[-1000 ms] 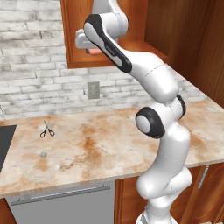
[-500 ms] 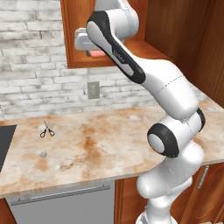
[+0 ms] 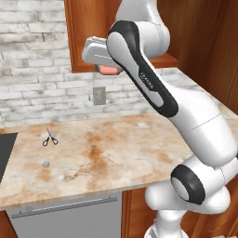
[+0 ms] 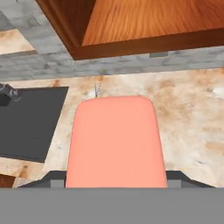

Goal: Open the cabinet. Pick the bar soap and place it next to the sink. Then close the cabinet.

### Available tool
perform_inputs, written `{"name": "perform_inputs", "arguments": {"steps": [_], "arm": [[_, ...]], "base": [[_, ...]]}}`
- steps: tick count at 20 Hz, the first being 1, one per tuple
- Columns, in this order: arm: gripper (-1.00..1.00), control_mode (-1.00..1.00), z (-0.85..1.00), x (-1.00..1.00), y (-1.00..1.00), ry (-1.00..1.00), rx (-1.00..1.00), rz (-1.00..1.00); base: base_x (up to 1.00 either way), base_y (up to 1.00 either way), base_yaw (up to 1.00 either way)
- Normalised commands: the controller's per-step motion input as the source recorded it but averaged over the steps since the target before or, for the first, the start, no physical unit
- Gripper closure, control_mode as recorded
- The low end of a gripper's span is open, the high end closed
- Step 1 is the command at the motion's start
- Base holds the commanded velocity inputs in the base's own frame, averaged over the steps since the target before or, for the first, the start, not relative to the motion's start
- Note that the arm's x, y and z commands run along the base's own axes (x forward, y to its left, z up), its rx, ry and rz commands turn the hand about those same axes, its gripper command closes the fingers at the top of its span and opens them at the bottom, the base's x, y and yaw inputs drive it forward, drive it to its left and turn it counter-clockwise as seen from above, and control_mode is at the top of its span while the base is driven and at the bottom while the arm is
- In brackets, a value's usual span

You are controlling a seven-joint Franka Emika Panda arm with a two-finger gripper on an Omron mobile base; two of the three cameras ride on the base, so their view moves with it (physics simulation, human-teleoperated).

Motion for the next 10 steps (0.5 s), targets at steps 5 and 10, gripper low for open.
{"name": "perform_inputs", "arguments": {"steps": [5,10], "arm": [[1.0,-1.0,-0.12,-0.45,0.18,0.16,0.13,0.14],[1.0,-1.0,-0.12,-0.08,0.34,0.22,-0.02,0.25]], "base": [[0.0,0.0,0.0],[0.0,0.0,0.0]]}}
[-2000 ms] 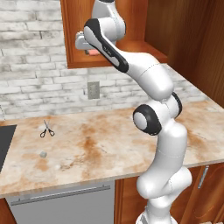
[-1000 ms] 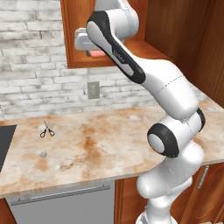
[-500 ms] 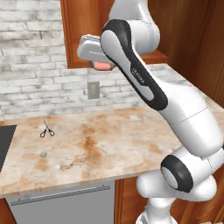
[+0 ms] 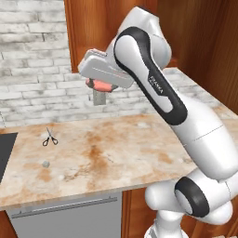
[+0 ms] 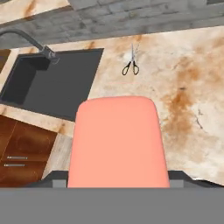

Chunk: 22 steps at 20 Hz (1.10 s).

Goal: Open the cabinet. Pick the bar soap and place it next to the sink. Then close the cabinet.

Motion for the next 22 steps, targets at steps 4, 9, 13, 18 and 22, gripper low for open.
{"name": "perform_inputs", "arguments": {"steps": [4,9,13,18,22], "arm": [[1.0,-1.0,-0.23,-0.12,0.33,0.07,-0.13,0.28],[1.0,-1.0,-0.29,-0.83,0.13,-0.02,-0.09,0.21],[1.0,-1.0,-0.58,-1.0,0.0,-0.04,0.0,0.17],[1.0,-1.0,-0.98,-0.66,-0.07,0.0,0.0,0.17],[1.0,-1.0,-0.59,-0.44,-0.01,0.0,0.0,0.18]], "base": [[0.0,0.0,0.0],[0.0,0.0,0.0],[0.0,0.0,0.0],[0.0,0.0,0.0],[0.0,0.0,0.0]]}}
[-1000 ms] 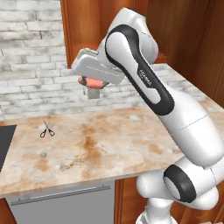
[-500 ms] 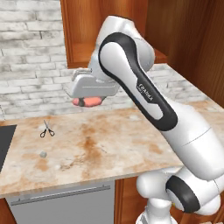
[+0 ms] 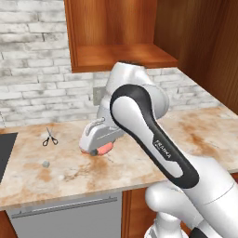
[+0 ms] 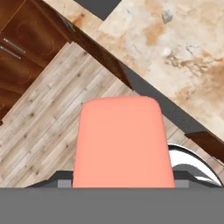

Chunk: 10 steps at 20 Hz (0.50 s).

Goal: Open the cabinet. Pick the bar soap and place it next to the sink. Then close the cabinet.

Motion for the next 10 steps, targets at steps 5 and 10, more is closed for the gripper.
{"name": "perform_inputs", "arguments": {"steps": [5,10], "arm": [[1.0,-1.0,-0.25,0.01,0.15,0.0,-0.01,0.15],[1.0,-1.0,-0.34,0.44,0.36,0.0,-0.04,0.05]], "base": [[0.0,0.0,0.0],[0.0,0.0,0.0]]}}
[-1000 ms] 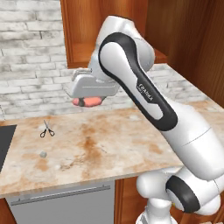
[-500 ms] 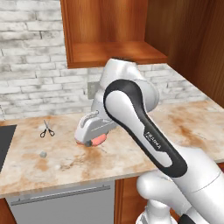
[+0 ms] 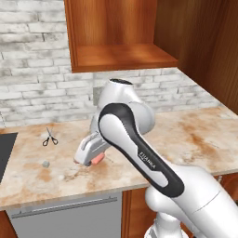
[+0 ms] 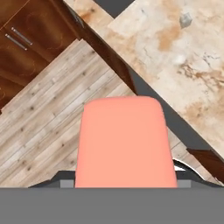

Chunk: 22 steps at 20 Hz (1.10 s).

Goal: Open the cabinet. Pick the bar soap and place it next to the sink. Then close the cabinet.

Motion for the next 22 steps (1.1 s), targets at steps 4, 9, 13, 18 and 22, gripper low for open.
{"name": "perform_inputs", "arguments": {"steps": [4,9,13,18,22], "arm": [[1.0,-1.0,-0.56,0.23,0.12,0.05,-0.12,0.0],[1.0,-1.0,-0.57,0.13,0.18,0.05,-0.13,0.0],[1.0,-1.0,-0.26,0.01,0.42,0.09,-0.05,0.0],[1.0,-1.0,-0.05,0.27,0.66,0.11,-0.02,0.0],[1.0,-1.0,-0.03,0.38,0.53,0.0,-0.07,0.0]], "base": [[0.0,0.0,0.0],[0.0,0.0,0.0],[0.0,0.0,0.0],[0.0,0.0,0.0],[0.0,0.0,0.0]]}}
